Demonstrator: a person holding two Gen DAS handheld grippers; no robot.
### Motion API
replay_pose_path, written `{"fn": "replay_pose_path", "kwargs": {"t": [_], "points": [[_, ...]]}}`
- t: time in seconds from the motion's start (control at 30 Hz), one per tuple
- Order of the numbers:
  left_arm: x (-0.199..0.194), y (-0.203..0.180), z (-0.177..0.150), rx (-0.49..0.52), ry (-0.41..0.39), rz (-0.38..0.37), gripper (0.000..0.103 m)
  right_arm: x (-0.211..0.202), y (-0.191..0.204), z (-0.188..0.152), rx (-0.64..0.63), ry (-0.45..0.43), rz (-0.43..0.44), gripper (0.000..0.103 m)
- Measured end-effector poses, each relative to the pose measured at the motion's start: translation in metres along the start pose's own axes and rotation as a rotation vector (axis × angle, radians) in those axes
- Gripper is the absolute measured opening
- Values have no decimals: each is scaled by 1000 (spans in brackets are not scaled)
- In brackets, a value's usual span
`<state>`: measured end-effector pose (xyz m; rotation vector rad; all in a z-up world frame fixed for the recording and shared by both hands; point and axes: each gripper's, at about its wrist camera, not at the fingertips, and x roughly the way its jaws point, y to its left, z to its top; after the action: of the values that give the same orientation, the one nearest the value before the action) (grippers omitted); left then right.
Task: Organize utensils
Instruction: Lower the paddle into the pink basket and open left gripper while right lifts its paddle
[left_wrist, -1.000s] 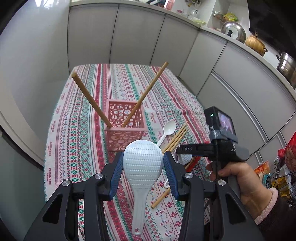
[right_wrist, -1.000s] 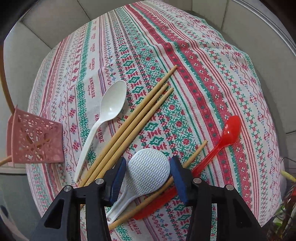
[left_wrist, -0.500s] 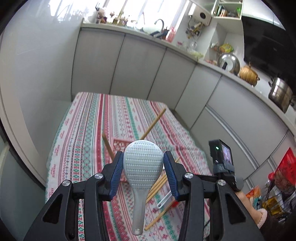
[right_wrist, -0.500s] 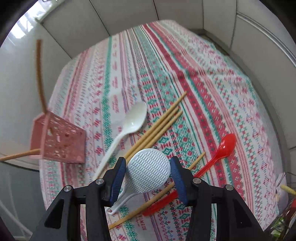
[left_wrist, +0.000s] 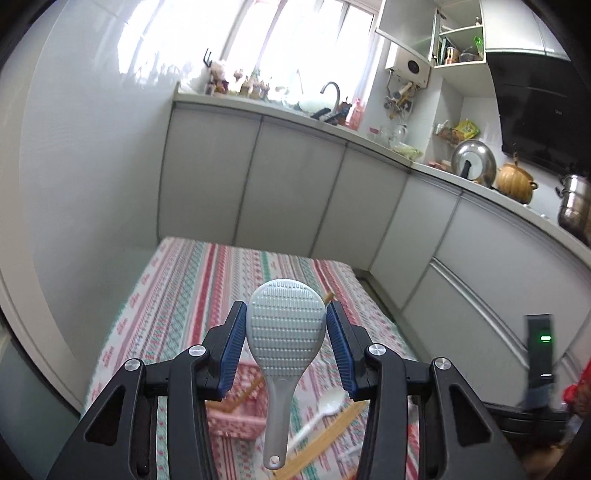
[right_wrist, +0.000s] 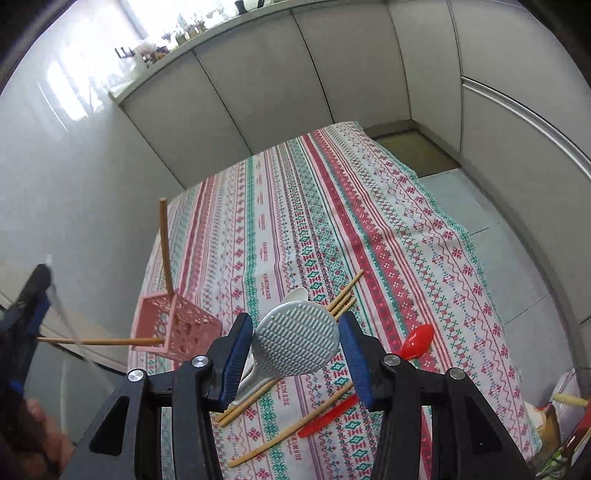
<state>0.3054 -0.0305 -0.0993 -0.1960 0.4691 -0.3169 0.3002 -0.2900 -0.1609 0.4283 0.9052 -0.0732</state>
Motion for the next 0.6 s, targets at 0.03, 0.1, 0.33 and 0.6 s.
{"fn": "replay_pose_path", "kwargs": {"t": [0.03, 0.1, 0.33, 0.6], "points": [[8, -3, -1, 12, -12, 30, 46, -1, -3, 2, 17, -1, 15, 49], [22, -6, -5, 21, -30, 80, 46, -4, -8, 4, 44, -4, 39, 49], [57, -20, -18, 100, -123, 175, 46, -15, -22, 13, 86, -29, 61, 49], [91, -15, -33, 103, -91, 235, 46, -25, -35, 17, 105, -46, 70, 48]]}}
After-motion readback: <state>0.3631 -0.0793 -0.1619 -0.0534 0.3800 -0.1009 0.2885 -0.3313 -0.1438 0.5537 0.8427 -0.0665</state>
